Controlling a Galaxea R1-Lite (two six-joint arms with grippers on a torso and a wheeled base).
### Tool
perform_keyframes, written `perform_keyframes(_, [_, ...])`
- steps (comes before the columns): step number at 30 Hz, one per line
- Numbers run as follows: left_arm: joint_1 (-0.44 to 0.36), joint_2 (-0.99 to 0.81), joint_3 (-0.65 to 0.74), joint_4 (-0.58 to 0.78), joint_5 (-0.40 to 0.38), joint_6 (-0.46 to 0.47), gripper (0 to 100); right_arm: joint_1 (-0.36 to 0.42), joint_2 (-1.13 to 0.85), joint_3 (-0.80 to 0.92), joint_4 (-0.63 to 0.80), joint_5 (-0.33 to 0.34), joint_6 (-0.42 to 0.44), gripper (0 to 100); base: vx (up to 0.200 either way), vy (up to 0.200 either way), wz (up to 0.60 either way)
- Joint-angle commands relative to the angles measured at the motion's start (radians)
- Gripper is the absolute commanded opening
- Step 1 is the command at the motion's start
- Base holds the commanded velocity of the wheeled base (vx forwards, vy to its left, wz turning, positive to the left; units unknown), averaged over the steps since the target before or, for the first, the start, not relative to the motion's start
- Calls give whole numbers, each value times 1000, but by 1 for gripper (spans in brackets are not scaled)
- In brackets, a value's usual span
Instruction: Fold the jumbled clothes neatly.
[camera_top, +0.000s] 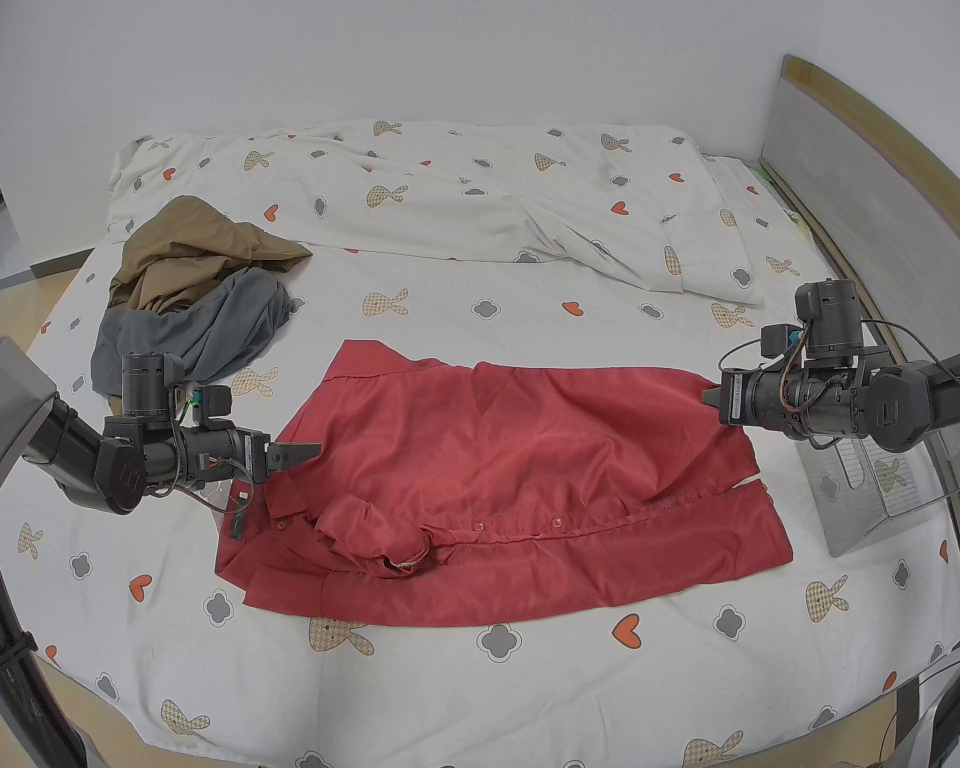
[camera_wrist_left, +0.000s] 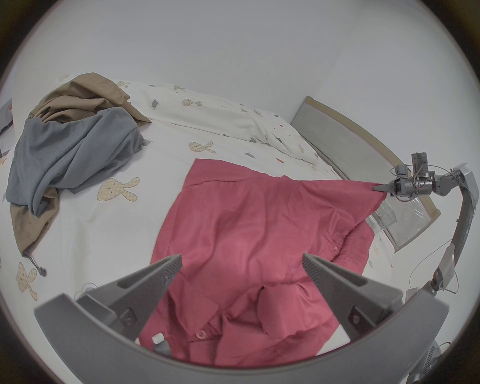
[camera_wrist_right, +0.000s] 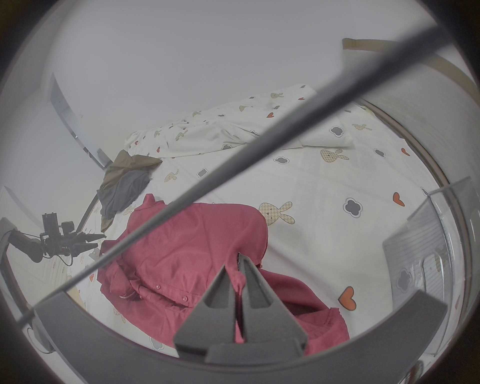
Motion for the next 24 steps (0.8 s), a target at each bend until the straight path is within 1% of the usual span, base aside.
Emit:
perform_keyframes(1, [-1,-3,3,0,0,0,100,0,4,-1,0,1,0,0,0,0,0])
perform_keyframes(6, [1,11,-8,-9,2,-2,100,0,4,-1,0,1,0,0,0,0,0])
perform_keyframes(13, [1,69,-14,-87,2,-2,100,0,4,-1,0,1,0,0,0,0,0])
perform_keyframes(17, [1,81,-13,-87,3,-3,100,-1,4,-1,0,1,0,0,0,0,0])
perform_keyframes(20, [1,47,-11,-38,11,-22,100,-3,4,-1,0,1,0,0,0,0,0])
perform_keyframes(23, [1,-12,-30,69,11,-40,100,-3,4,-5,0,1,0,0,0,0,0])
perform_keyframes(24, [1,-23,-33,86,11,-40,100,-1,4,-5,0,1,0,0,0,0,0])
